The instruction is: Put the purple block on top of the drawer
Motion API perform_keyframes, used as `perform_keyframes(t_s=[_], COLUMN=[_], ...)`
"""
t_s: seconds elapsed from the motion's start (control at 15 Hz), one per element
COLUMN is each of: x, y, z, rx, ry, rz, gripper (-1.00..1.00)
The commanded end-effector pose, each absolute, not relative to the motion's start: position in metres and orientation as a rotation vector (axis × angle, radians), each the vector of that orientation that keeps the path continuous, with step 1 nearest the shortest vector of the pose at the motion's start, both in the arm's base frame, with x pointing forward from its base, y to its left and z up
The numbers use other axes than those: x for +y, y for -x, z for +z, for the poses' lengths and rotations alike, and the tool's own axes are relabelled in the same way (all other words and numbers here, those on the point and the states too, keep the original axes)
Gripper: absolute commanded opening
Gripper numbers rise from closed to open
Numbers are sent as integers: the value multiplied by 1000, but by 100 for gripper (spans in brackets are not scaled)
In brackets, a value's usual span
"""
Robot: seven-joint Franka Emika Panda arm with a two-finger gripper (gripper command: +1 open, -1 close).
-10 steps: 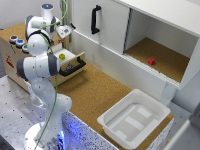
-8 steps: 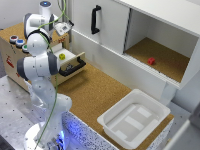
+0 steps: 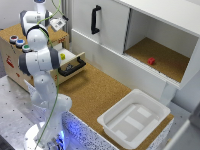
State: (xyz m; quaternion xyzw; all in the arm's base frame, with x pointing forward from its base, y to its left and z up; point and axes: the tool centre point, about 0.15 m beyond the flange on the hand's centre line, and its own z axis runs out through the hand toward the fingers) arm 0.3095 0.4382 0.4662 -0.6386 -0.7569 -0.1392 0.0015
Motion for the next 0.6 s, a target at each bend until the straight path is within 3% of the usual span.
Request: perform_keyframes(t_s=[0.0,0.27,0.33,0.53], x=[445,447,447,444], y=[-323,-325,-324,-325], z=[441,429,430,438], rx=[-2255,-2197,-2200,-2189], ry=[2025,2027,2034,2046], rz=[-331,-294,-291,-311], gripper=[-100,-100,100,100])
